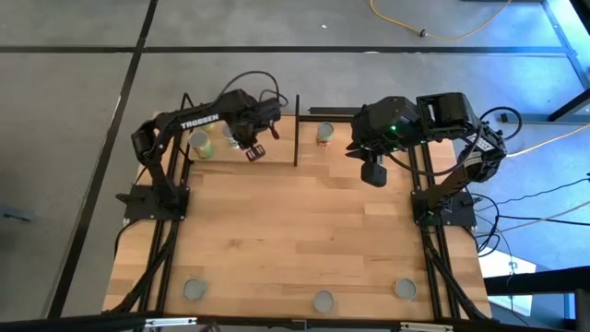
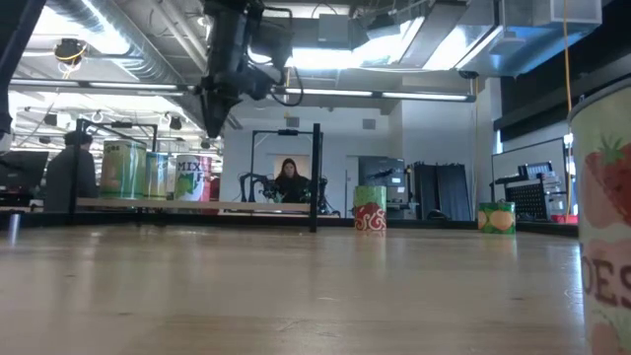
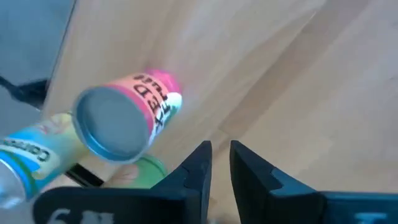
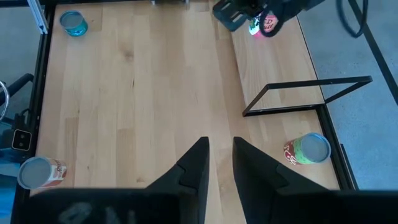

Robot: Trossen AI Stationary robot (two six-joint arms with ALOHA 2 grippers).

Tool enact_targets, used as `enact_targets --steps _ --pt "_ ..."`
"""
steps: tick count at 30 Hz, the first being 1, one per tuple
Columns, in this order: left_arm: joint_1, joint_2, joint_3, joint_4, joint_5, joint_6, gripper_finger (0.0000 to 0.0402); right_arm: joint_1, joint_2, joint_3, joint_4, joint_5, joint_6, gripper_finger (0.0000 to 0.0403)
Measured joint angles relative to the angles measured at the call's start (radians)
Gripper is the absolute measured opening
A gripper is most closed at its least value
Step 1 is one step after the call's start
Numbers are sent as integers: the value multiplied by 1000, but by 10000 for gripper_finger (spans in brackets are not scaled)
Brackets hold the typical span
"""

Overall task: Pick and place cans onto a shelf
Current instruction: Put the canned mixed fruits on the shelf

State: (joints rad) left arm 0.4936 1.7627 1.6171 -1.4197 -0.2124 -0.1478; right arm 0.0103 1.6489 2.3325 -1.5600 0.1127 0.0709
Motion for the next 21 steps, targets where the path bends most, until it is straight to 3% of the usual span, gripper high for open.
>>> enact_targets --steps 6,14,21 --pt "-3 4 -61 23 -51 -7 4 0 0 0 0 0 3 73" --pt "44 5 -162 118 -68 -3 1 0 0 0 0 0 3 73" --pt "74 4 -189 159 -145 25 1 0 0 0 0 0 3 73"
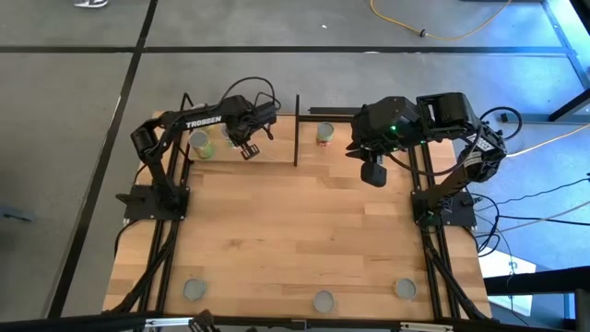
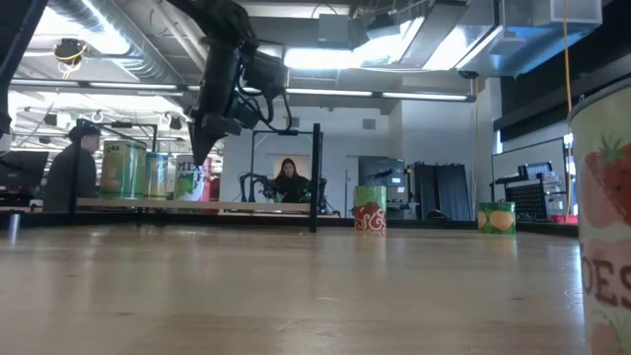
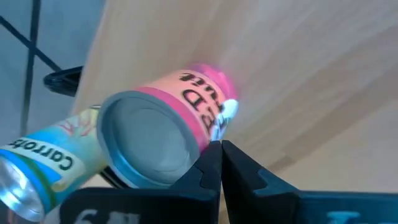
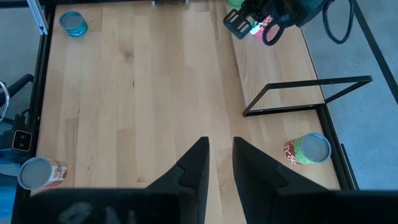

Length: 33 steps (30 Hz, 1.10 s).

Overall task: Pick and place cans onto a shelf
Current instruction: Put the canned mixed fruits on the shelf

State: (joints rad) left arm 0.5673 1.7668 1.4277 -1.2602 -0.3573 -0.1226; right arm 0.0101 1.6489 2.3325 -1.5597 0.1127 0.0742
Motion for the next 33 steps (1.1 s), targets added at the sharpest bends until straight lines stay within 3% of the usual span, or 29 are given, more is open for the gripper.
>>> enact_targets --steps 17,24,33 --pt "111 0 0 50 -70 152 0 0 0 0 31 0 -3 73" --pt "81 -8 0 -32 -13 128 0 0 0 0 31 0 -4 73" --pt "102 -7 0 -56 -45 133 0 0 0 0 32 0 -4 73"
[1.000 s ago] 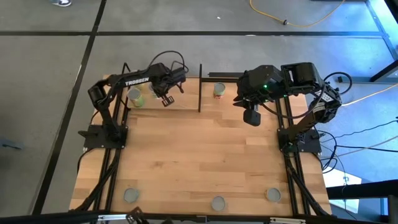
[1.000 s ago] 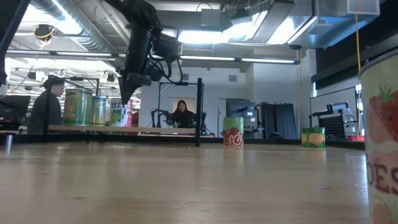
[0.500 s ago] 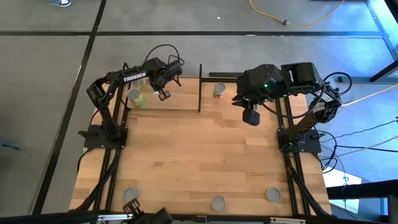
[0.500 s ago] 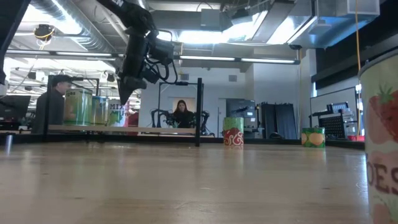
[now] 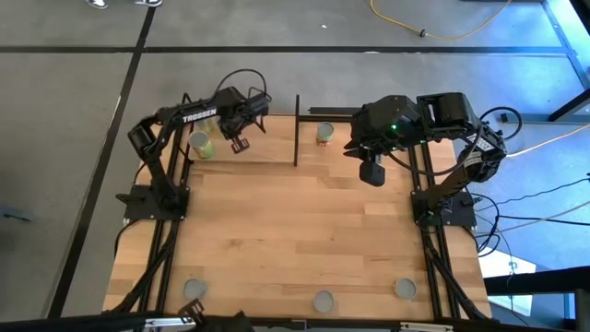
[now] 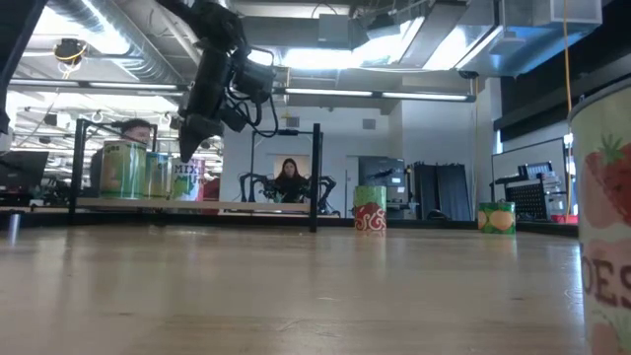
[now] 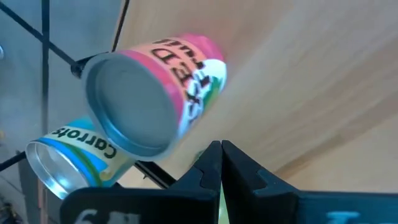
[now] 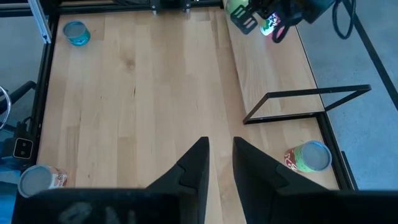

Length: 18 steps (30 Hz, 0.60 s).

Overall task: Pick and place cans onto a shelf
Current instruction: Put the canned mixed fruits on the shelf

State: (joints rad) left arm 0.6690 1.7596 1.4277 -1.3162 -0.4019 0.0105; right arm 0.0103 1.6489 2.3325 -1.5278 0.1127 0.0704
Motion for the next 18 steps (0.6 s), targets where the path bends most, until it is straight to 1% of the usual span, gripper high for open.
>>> enact_targets --steps 8,14,18 --pt "60 1 0 14 0 0 0 0 0 0 1 0 2 73" --pt "74 1 0 70 -1 26 0 0 0 0 1 0 0 73" --pt "72 1 0 53 -1 23 0 0 0 0 1 0 0 73"
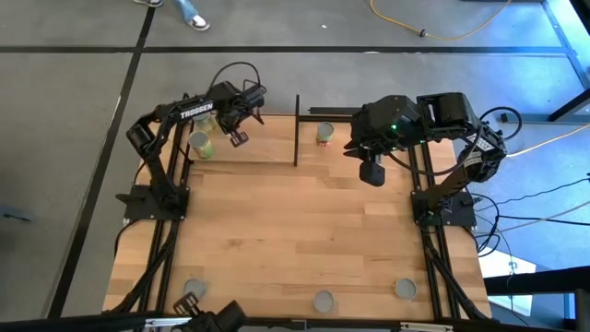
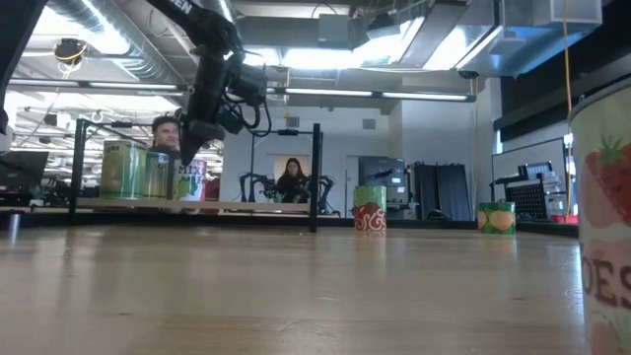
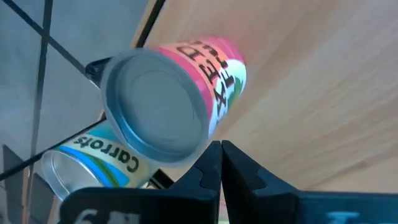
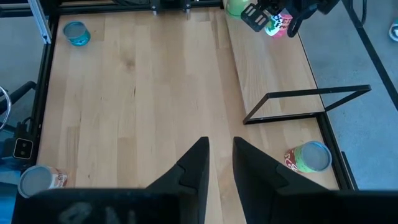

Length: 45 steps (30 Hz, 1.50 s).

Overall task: Pick and place cans onto a shelf
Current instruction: Put the canned mixed fruits on the shelf, then put the canned spaghetti on the shelf

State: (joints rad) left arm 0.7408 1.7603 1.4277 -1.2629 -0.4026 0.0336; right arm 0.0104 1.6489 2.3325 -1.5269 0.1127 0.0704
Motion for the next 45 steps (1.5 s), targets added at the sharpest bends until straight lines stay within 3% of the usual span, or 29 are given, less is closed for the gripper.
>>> enact_targets --steps 6,14,16,21,28,35,45 --pt "-76 -50 30 -126 65 -78 0 -5 0 0 -3 64 18 73" --pt "-237 -256 89 -139 211 -190 0 -113 1 0 -43 197 168 73" --pt "-273 -313 96 -137 212 -236 0 -156 9 0 -43 192 180 73" --pt "-354 -457 107 -131 218 -357 0 -269 64 0 -44 42 104 73" --pt "-438 -608 108 -112 204 -495 0 -356 166 0 -44 -5 -64 74" --pt "-480 -704 108 -112 178 -561 0 -393 287 0 -44 -10 -127 93" --pt "-484 -758 108 -113 159 -582 0 -408 464 0 -44 49 -84 121"
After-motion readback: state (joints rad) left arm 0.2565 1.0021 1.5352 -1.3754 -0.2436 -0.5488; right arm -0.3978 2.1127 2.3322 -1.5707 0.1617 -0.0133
